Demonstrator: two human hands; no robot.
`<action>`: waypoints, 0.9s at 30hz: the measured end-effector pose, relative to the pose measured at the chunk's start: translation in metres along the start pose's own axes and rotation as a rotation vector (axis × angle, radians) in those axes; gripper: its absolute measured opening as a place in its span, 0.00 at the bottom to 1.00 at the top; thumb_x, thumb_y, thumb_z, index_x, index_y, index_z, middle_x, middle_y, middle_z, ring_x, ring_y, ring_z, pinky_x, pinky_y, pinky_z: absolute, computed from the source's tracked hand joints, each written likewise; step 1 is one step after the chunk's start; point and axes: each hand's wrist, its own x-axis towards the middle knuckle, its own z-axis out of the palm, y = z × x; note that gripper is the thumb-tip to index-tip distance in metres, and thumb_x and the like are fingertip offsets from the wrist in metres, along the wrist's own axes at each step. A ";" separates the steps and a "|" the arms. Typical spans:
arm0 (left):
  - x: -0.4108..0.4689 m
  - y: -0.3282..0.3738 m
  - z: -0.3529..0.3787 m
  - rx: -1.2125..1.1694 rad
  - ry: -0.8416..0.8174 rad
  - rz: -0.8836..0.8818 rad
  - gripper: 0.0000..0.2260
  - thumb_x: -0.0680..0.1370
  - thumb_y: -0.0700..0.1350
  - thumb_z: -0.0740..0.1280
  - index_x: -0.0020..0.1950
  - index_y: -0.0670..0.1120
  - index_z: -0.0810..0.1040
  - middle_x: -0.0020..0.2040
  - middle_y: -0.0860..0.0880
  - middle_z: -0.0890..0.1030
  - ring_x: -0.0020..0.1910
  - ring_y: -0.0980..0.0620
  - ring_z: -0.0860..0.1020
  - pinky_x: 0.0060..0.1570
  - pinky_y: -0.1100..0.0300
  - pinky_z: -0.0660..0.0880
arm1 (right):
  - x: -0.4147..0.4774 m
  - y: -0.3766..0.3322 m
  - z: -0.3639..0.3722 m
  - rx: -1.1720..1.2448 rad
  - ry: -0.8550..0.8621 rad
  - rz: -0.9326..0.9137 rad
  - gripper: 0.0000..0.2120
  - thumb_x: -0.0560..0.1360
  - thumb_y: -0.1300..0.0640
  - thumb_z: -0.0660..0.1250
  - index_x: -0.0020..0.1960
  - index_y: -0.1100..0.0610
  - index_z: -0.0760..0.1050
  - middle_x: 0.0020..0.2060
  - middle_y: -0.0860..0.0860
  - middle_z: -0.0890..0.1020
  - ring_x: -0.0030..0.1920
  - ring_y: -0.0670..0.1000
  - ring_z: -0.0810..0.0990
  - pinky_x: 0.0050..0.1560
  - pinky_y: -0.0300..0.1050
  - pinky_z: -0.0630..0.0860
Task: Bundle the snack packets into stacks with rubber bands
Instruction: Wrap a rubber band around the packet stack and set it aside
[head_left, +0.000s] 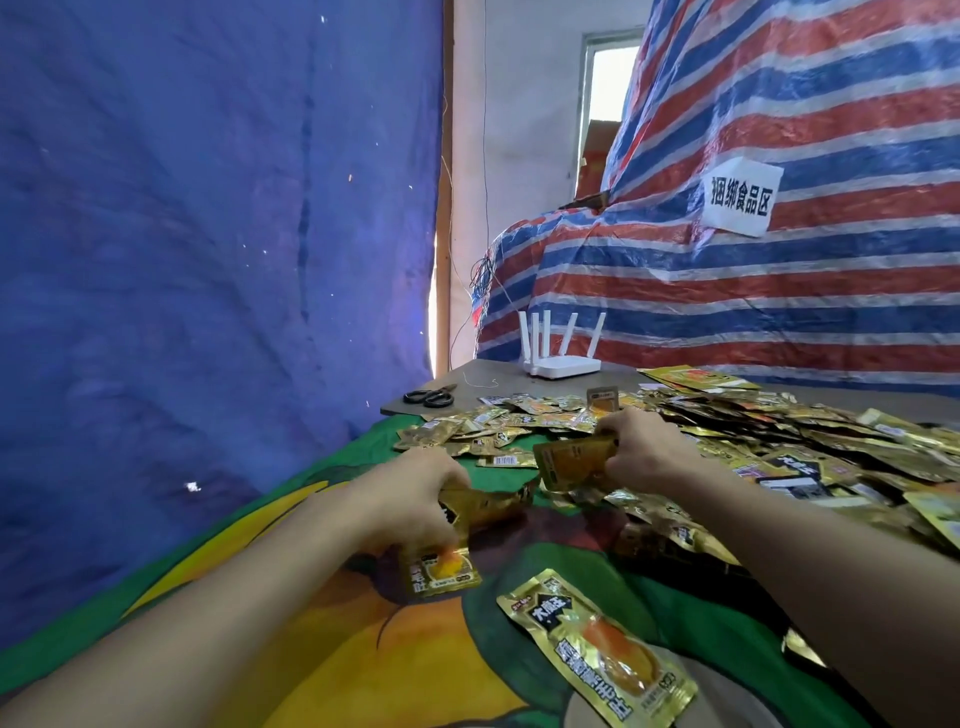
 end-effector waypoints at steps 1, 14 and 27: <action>-0.001 0.005 -0.002 0.092 -0.014 -0.010 0.09 0.67 0.41 0.76 0.40 0.46 0.77 0.39 0.45 0.79 0.37 0.45 0.81 0.36 0.48 0.79 | -0.001 -0.005 -0.004 -0.062 -0.020 -0.009 0.10 0.73 0.58 0.70 0.49 0.46 0.72 0.43 0.48 0.79 0.42 0.50 0.78 0.40 0.44 0.75; -0.009 0.021 -0.013 0.227 -0.096 -0.043 0.28 0.78 0.47 0.71 0.76 0.52 0.67 0.72 0.50 0.71 0.68 0.48 0.72 0.61 0.57 0.73 | -0.022 -0.014 0.011 -0.298 -0.021 -0.057 0.12 0.74 0.53 0.68 0.58 0.50 0.75 0.47 0.50 0.80 0.48 0.55 0.79 0.45 0.47 0.71; -0.019 0.058 0.003 -1.006 0.389 -0.298 0.17 0.74 0.51 0.76 0.51 0.38 0.82 0.48 0.39 0.83 0.47 0.40 0.80 0.49 0.52 0.74 | -0.111 -0.038 -0.046 1.232 -0.203 0.290 0.22 0.67 0.79 0.70 0.57 0.65 0.71 0.49 0.63 0.82 0.42 0.61 0.85 0.42 0.54 0.83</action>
